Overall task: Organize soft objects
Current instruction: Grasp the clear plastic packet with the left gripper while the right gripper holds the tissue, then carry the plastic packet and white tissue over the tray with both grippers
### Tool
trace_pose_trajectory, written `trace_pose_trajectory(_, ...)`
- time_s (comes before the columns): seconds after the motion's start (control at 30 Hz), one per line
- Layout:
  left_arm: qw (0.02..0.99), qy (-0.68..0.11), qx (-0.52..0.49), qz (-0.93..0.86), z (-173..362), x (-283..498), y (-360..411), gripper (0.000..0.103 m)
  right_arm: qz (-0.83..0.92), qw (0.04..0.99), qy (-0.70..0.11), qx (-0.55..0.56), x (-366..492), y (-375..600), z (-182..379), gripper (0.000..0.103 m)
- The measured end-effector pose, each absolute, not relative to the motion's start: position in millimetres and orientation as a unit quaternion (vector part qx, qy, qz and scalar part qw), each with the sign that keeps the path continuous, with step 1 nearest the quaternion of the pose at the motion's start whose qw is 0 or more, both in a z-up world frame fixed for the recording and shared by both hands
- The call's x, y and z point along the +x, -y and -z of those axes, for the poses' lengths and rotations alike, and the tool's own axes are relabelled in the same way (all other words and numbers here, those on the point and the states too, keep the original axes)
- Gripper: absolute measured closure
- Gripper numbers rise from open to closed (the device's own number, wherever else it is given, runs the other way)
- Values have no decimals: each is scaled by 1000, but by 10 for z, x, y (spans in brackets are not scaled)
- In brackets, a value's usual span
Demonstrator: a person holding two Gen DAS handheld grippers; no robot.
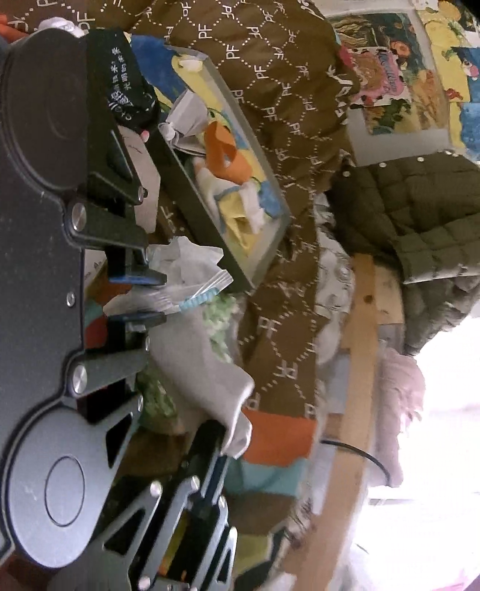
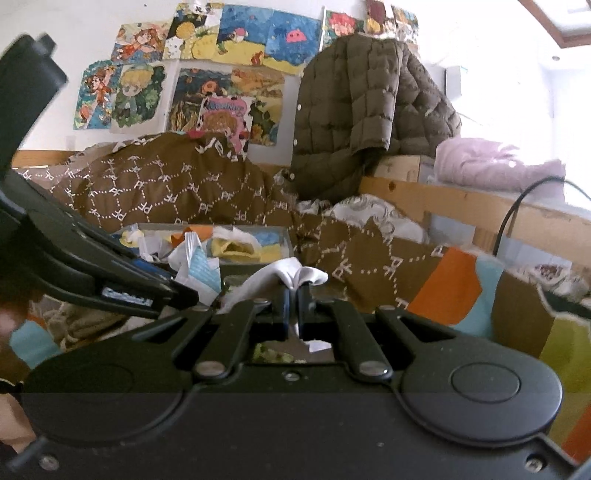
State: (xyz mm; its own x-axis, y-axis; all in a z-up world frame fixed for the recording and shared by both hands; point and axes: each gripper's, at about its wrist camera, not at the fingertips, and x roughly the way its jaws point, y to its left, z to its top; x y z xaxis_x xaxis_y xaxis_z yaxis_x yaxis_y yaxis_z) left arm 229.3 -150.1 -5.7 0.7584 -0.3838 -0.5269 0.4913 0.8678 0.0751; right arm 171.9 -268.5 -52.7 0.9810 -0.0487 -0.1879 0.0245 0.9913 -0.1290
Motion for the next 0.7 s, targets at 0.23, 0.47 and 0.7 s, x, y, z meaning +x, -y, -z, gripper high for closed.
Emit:
trace_pose_trajectory(0.23, 936, -247, 65, 242, -89, 2115, 1262, 88, 14, 994, -65, -88, 1566, 2590, 341, 103)
trace_pose_trajectory(0.47, 941, -230, 44, 243, -245, 2135, 942, 88, -10, 993, -56, -99, 1631, 2500, 67, 103)
trace_pose_trajectory(0.7, 954, -207, 64, 207, -491, 2554, 586, 88, -77, 992, -25, -101, 2347, 2268, -397, 103)
